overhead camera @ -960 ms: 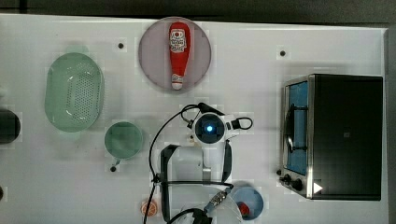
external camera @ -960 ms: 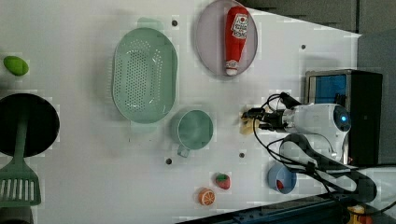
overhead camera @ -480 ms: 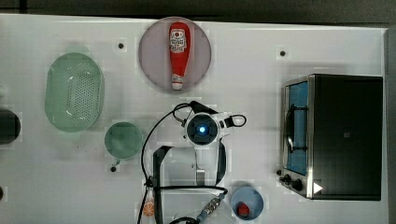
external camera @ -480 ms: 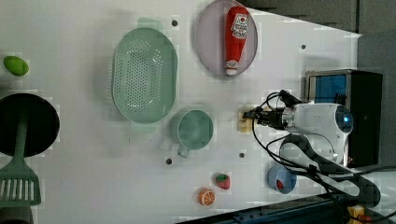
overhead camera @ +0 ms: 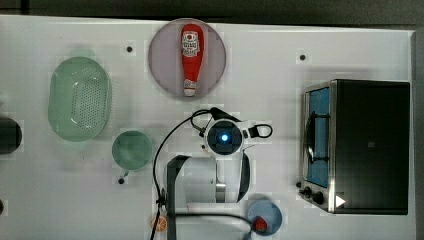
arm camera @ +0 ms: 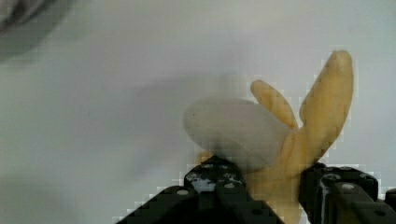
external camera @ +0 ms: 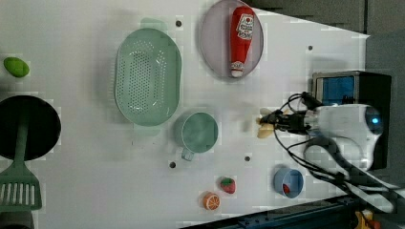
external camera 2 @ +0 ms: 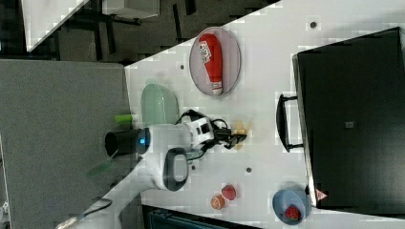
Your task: Pick Banana and place it in mug.
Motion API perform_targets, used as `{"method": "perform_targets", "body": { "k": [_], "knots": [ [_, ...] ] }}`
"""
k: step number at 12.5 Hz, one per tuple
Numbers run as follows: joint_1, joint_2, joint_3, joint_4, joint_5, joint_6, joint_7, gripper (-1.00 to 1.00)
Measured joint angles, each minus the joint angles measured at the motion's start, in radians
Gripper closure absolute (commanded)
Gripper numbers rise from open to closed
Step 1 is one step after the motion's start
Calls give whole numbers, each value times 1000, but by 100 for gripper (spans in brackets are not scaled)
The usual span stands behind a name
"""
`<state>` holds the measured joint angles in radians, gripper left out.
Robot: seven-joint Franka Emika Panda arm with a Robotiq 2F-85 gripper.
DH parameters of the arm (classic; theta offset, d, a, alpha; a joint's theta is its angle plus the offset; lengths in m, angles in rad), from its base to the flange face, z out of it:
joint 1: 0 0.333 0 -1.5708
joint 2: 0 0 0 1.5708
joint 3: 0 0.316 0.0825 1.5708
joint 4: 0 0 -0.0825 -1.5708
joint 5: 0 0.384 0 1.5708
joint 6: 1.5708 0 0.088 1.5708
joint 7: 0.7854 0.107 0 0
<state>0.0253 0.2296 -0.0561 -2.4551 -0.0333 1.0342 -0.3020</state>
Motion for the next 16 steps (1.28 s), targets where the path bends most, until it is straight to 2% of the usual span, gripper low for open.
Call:
{"method": "perform_targets", "body": {
  "k": [2, 4, 6, 8, 11, 13, 15, 16],
  "knots": [
    [-7, -167, -7, 8, -13, -157, 0, 34],
    [-23, -327, 2, 59, 16, -364, 0, 34],
    [-16, -426, -1, 164, 17, -562, 0, 34],
    [-7, -466, 0, 285, 13, -706, 5, 34],
    [-26, -504, 73, 314, 22, -745, 56, 34],
    [-12, -498, 137, 309, 17, -780, 119, 34],
    [-3, -487, 226, 287, 63, -764, 253, 34],
    [-2, -485, 288, 266, 116, -759, 335, 34]
  ]
}}
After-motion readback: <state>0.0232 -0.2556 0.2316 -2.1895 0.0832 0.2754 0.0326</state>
